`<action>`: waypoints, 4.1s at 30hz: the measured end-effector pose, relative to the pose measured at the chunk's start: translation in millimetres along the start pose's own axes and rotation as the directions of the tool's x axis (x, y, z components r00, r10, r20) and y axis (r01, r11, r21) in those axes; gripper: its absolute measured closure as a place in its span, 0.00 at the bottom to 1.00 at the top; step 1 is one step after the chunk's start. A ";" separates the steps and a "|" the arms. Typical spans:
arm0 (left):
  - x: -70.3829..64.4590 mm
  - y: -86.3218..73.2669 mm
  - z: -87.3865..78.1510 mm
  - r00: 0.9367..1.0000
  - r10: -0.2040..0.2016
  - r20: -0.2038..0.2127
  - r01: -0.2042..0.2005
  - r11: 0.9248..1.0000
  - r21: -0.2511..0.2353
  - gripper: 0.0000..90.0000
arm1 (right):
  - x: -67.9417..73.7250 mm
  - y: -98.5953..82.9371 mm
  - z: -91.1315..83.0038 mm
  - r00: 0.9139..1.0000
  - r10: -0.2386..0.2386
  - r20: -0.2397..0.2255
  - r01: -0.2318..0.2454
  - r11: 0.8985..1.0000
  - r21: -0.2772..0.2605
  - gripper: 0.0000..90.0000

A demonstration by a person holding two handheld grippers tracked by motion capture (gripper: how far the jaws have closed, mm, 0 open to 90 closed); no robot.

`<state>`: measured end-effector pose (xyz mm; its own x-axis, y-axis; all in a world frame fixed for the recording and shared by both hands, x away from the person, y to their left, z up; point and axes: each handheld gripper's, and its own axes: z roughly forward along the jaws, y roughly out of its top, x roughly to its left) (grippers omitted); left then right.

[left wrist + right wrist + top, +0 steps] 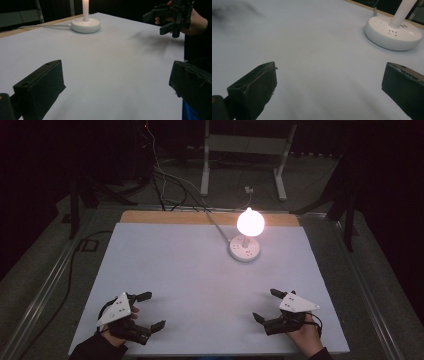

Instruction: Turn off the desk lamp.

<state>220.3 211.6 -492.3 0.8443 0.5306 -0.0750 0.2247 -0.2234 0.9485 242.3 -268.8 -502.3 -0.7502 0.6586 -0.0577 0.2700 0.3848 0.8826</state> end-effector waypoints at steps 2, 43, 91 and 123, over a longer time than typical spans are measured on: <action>0.1 0.2 0.1 1.000 -0.002 0.000 0.002 1.000 -0.003 0.00 | 0.2 0.4 0.0 1.000 -0.003 0.003 0.003 1.000 -0.002 0.00; 0.1 -0.1 0.3 1.000 -0.006 -0.001 0.006 1.000 -0.002 0.00 | -4.7 52.2 -3.6 0.995 0.051 -0.081 -0.056 0.996 -0.069 0.00; 0.9 -0.6 -0.9 1.000 -0.010 -0.012 0.010 1.000 -0.004 0.00 | -101.5 68.8 72.9 0.956 0.238 0.172 -0.221 0.969 -0.115 0.13; 1.4 -0.9 -1.0 1.000 -0.024 -0.012 0.024 1.000 -0.005 0.00 | -145.6 60.2 126.4 0.888 0.333 0.316 -0.342 0.939 -0.029 0.98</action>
<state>220.8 213.4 -493.0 0.8329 0.5453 -0.0943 0.2426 -0.2066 0.9479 444.1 -259.8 -499.7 -0.3858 0.9176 0.0957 0.4928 0.1173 0.8622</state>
